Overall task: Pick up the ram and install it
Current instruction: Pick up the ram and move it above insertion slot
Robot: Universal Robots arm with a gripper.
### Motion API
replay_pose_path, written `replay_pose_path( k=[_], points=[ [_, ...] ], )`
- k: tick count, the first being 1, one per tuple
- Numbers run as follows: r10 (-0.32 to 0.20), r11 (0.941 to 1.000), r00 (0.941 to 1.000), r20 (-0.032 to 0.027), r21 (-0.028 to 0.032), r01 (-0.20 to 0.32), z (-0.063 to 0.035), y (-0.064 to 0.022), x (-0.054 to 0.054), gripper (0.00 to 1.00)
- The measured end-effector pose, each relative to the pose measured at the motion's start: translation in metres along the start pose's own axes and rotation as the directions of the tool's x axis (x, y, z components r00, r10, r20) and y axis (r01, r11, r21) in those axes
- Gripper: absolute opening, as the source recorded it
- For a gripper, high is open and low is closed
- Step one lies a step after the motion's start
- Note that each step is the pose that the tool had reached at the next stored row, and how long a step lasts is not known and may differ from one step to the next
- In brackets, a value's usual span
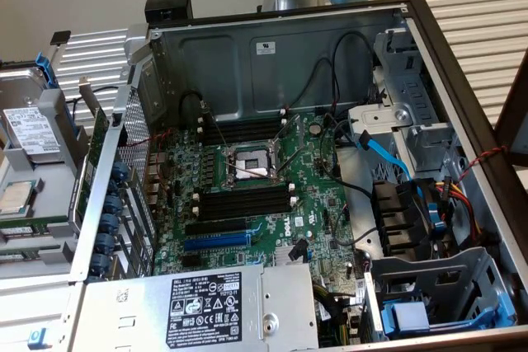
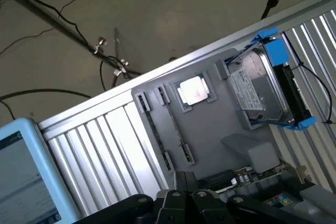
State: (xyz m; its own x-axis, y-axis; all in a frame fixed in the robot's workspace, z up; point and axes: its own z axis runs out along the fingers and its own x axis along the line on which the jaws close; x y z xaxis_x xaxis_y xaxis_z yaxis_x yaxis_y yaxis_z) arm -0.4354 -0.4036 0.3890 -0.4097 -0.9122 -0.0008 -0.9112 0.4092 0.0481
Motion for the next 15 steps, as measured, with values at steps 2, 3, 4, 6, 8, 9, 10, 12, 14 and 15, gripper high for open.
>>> replay_pose_path(
  k=[2,3,4,6,8,9,10,12,14,15],
  points=[
    [-0.036,0.9993,0.9993,-0.0018,-0.0001,0.036,0.0001,0.0,0.0,0.11],
    [-0.055,0.9985,0.9985,-0.0026,-0.0001,0.055,0.0002,0.0,0.0,0.11],
    [-0.073,0.9973,0.9973,-0.0035,-0.0002,0.073,0.0002,0.0,0.0,0.11],
    [-0.11,0.9939,0.9939,-0.0052,-0.0003,0.11,0.0005,0.0,0.0,0.11],
    [-0.145,0.9894,0.9894,-0.0069,-0.0006,0.145,0.0007,0.0,0.0,0.11],
    [-0.164,0.9865,0.9865,-0.0078,-0.0007,0.164,0.0008,0.0,0.0,0.11],
    [-0.181,0.9834,0.9834,-0.0088,-0.001,0.181,0.0008,0.0,0.0,0.11],
    [-0.217,0.9763,0.9762,-0.0103,-0.0013,0.217,0.001,0.0,0.0,0.11],
    [-0.248,0.9688,0.9687,-0.0119,-0.0018,0.248,0.0011,0.0,0.0,0.11],
    [-0.251,0.9679,0.9678,-0.012,-0.0019,0.251,0.0011,0.0,0.0,0.11]
  ],
)
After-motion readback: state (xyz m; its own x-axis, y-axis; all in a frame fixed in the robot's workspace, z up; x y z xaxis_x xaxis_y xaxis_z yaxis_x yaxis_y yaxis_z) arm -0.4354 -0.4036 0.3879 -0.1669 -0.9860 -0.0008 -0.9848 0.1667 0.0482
